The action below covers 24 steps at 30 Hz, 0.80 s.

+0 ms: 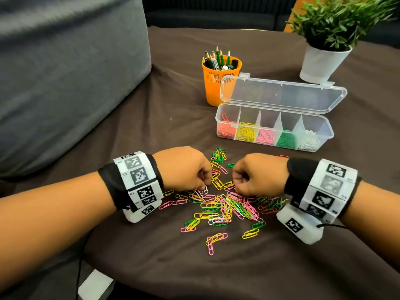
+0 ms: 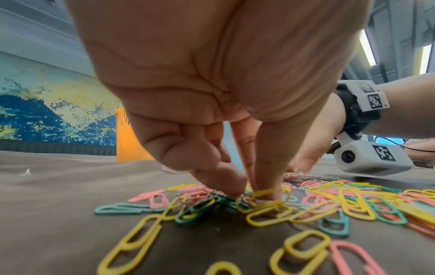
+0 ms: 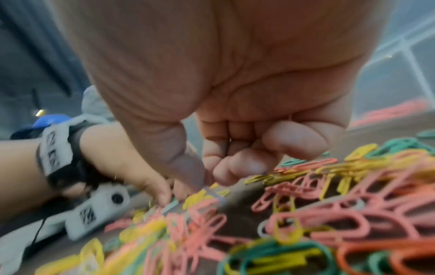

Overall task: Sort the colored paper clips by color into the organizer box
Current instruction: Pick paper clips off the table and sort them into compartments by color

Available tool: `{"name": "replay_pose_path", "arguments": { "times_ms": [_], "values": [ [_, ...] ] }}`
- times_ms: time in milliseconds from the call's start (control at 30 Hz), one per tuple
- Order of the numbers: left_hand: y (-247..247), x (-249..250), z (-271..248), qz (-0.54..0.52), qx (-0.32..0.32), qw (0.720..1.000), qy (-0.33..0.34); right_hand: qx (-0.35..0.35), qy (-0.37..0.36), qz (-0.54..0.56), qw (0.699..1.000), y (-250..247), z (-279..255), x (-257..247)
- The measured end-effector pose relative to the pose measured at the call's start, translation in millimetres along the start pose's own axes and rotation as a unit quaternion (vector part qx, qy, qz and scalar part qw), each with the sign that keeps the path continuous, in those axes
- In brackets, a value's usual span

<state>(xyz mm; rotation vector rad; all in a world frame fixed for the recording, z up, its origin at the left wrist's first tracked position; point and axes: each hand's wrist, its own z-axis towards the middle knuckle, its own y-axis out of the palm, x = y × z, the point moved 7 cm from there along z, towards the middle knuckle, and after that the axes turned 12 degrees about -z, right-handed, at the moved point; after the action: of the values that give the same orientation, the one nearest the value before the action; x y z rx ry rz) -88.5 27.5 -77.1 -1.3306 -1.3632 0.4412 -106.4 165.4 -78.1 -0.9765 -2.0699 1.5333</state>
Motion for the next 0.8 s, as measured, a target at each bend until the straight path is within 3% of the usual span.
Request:
{"name": "replay_pose_path", "arguments": {
  "times_ms": [67,100,167,200,233,300,367,467,800],
  "values": [
    [1,0,-1,0.004,-0.005,1.0,0.004,0.031,0.01,0.123,0.992,-7,-4,14],
    [1,0,-2,0.015,-0.006,1.0,0.005,0.043,0.025,0.223,0.973,-11,-8,23],
    [1,2,-3,0.053,-0.004,0.999,0.012,0.058,0.068,0.424,0.901,-14,-16,43],
    [1,4,-4,0.075,-0.002,0.997,0.018,0.07,0.084,0.47,0.876,-15,-20,52],
    [1,7,-4,0.097,-0.001,0.995,0.028,0.083,0.094,0.471,0.873,-17,-23,59],
    [4,14,-5,0.136,-0.008,0.99,0.041,0.091,0.1,0.357,0.924,-18,-25,63],
    [8,19,-4,0.163,-0.016,0.985,0.049,0.067,0.081,0.158,0.982,-14,-27,53],
    [12,23,-2,0.202,-0.01,0.978,0.057,0.005,0.059,-0.026,0.998,7,-32,36],
    [16,8,2,0.119,-0.024,0.992,0.021,0.009,0.092,0.026,0.995,16,-47,48]
  ]
}}
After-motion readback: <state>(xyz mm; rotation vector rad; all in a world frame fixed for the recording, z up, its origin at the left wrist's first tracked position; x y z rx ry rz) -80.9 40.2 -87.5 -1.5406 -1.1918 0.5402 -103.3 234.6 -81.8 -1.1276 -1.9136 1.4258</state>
